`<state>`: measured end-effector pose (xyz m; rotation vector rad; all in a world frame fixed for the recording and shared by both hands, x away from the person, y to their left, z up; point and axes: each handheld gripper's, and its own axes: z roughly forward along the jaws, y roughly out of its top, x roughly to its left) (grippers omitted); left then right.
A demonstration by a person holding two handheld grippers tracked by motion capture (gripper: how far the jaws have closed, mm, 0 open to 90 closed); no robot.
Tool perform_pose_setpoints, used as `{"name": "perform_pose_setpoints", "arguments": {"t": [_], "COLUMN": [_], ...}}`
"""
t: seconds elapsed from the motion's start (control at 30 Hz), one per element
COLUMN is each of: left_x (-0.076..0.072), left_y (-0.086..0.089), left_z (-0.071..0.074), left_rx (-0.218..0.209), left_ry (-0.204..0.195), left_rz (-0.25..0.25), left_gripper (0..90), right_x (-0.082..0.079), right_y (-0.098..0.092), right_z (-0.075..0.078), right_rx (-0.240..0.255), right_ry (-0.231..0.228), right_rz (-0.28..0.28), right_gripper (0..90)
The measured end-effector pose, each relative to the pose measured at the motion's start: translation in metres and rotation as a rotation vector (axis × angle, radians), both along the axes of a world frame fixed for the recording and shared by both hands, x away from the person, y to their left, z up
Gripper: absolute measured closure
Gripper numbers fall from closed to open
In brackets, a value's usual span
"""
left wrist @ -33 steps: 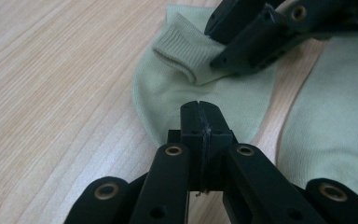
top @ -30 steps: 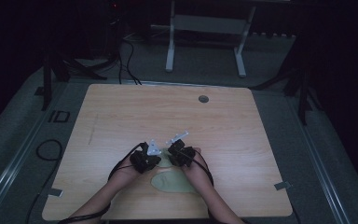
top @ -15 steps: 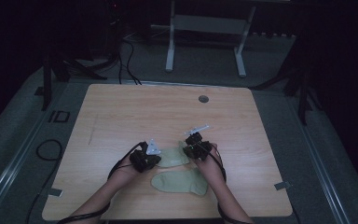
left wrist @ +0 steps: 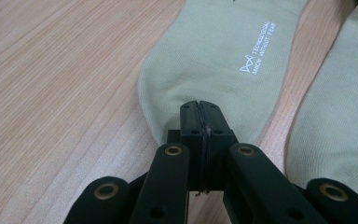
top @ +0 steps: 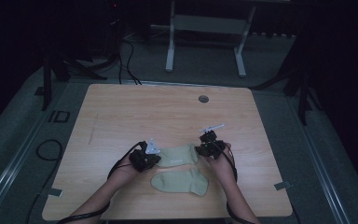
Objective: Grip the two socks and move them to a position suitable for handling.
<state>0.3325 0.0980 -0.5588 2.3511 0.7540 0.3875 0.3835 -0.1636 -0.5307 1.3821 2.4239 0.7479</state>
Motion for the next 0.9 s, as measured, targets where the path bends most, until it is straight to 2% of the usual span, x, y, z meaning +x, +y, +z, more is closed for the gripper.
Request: {"name": "perform_pose_setpoints", "arguments": {"t": [0.07,0.1,0.3,0.47,0.6,0.63,0.73,0.83,0.9], "left_x": [0.0,0.0,0.001,0.003,0.003,0.004,0.005,0.006,0.007], "left_y": [0.0,0.0,-0.001,-0.001,-0.002,-0.002,-0.001,-0.002,-0.002], "left_z": [0.0,0.0,0.001,0.001,0.001,0.001,0.001,0.001,0.001], "left_rx": [-0.003,-0.001,0.015,0.011,0.014,0.015,0.008,0.009,0.009], "left_ry": [0.001,0.0,-0.005,0.001,0.001,0.001,0.002,0.0,0.002], "left_rz": [0.002,0.001,-0.007,-0.007,-0.008,-0.009,-0.005,-0.002,-0.002], "left_gripper": [88.9,88.8,88.8,88.8,88.7,88.7,88.1,88.1,88.1], "right_x": [-0.001,-0.004,-0.009,-0.007,-0.005,-0.005,-0.016,-0.023,-0.023], "right_y": [-0.001,-0.001,0.01,0.019,0.012,0.01,0.003,0.005,0.007], "right_z": [0.006,0.019,0.035,0.019,0.004,0.003,0.012,0.018,0.016], "right_rx": [0.012,0.035,0.059,0.026,-0.018,-0.015,0.009,0.035,0.007], "right_ry": [-0.012,-0.045,-0.084,-0.045,-0.008,-0.005,-0.088,-0.107,-0.102], "right_rz": [-0.002,0.003,0.045,0.055,0.039,0.038,0.046,0.086,0.098], "right_gripper": [69.1,69.1,67.3,67.1,77.0,78.2,80.1,84.9,85.8]}}
